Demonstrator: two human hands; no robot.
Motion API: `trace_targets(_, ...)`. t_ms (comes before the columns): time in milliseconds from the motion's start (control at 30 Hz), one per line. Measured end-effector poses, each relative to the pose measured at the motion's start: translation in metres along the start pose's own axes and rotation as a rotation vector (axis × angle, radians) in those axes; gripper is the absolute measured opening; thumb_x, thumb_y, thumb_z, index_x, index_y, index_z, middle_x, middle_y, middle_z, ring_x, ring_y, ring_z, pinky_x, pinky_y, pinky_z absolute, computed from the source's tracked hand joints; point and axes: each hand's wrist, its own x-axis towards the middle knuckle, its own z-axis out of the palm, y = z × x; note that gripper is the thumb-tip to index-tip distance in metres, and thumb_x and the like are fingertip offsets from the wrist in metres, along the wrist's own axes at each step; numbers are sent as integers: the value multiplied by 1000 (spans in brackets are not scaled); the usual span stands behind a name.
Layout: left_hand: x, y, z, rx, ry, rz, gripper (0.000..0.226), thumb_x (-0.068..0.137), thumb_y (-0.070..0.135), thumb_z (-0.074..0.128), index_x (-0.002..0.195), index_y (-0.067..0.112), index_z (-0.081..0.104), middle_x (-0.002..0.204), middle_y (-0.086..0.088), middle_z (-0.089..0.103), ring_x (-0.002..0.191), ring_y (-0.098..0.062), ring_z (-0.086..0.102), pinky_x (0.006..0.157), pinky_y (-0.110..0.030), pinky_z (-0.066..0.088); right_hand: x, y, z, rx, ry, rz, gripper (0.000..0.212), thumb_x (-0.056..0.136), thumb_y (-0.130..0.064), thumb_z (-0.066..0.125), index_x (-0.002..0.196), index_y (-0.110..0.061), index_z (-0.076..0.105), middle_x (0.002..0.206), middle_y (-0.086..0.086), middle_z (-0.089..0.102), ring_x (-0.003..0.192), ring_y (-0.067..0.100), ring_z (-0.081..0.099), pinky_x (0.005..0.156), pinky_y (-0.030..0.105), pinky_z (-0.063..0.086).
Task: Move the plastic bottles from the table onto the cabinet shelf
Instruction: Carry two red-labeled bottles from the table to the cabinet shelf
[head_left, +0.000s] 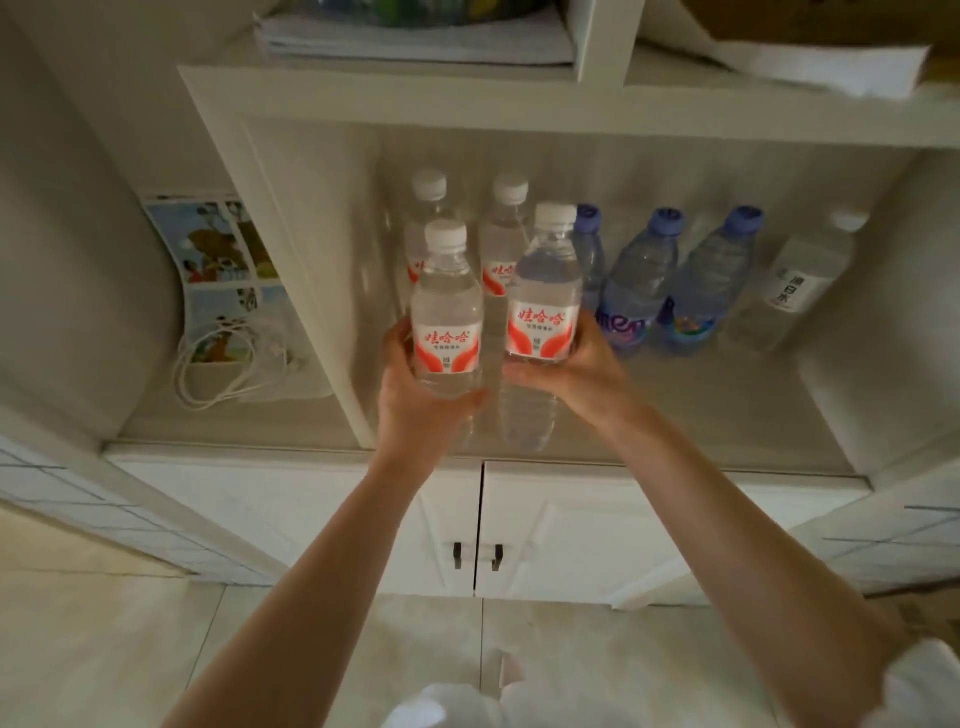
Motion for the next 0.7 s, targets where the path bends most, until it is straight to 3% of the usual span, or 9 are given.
trace_targets(100, 5, -6, 5, -1, 35, 13, 98, 54, 17, 94, 136, 19, 41, 116, 11, 63, 101, -1, 63, 73, -9, 49, 11, 9, 5, 55, -41, -52, 71, 56, -7, 90, 117, -18, 56, 102, -6, 74, 97, 12, 71, 81, 30, 57)
trace_targets(233, 6, -14, 9, -9, 52, 44, 96, 55, 21, 94, 136, 17, 41, 116, 12, 62, 102, 4, 63, 76, -12, 53, 13, 19, 8, 105, -50, -59, 88, 56, -6, 90, 131, -13, 45, 118, 5, 68, 108, 18, 68, 93, 46, 55)
trace_targets(467, 7, -22, 11, -4, 55, 79, 92, 58, 20, 93, 134, 17, 41, 117, 12, 62, 104, 4, 63, 77, -11, 53, 10, 27, 8, 126, -90, -81, 100, 53, -15, 91, 136, -6, 36, 126, 15, 61, 116, 28, 63, 95, 56, 51)
trace_targets(533, 5, -28, 10, -2, 72, 47, 88, 57, 19, 93, 129, 20, 42, 113, 14, 64, 100, 3, 65, 76, -13, 54, 9, 31, 8, 115, -94, -75, 96, 56, -14, 89, 136, -6, 37, 124, 15, 62, 114, 27, 63, 95, 51, 53)
trace_targets(700, -4, -33, 9, 117, 74, 46, 82, 67, 26, 88, 134, 18, 41, 119, 8, 63, 104, -5, 64, 80, -12, 54, -2, 41, 6, 59, -45, -76, 83, 63, 2, 85, 133, -6, 42, 116, 2, 66, 108, 13, 66, 84, 25, 55)
